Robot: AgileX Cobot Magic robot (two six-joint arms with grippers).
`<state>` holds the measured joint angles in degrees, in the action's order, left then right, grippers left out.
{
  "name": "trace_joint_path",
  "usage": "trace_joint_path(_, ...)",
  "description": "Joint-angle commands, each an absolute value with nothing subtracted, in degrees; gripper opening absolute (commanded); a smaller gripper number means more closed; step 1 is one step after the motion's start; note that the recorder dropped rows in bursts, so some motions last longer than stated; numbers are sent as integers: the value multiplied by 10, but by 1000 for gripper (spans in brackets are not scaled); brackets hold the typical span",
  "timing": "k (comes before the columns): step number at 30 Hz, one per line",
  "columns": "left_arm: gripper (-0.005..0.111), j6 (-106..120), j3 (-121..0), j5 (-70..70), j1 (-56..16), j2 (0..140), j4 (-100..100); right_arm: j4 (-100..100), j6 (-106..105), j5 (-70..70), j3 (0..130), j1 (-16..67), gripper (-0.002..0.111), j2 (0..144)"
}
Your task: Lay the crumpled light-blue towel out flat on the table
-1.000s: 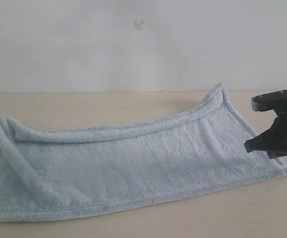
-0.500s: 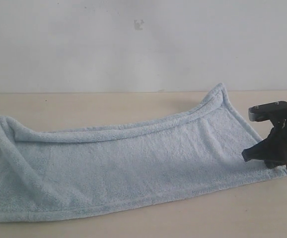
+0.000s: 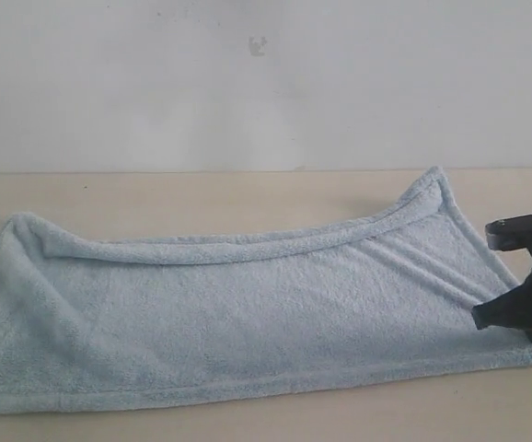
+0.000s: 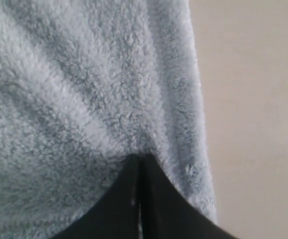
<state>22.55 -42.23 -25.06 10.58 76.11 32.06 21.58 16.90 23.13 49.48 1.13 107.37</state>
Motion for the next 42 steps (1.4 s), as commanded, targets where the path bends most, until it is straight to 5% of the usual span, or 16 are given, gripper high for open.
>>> trace_joint_path(1,4,235,-418,-262,106,758,324,233,205,319,439,6,0,1027)
trace_joint_path(8,4,289,-418,-324,105,758,324,229,207,244,413,6,0,863)
trace_joint_path(15,32,314,-404,-309,72,806,304,186,194,193,413,7,0,805)
trace_joint_path(19,27,290,-394,-261,72,839,306,135,137,185,413,22,0,805)
trace_joint_path(25,4,290,-385,-251,72,858,306,125,127,165,413,65,0,805)
trace_joint_path(42,4,290,-372,-198,74,948,299,123,128,159,413,80,0,805)
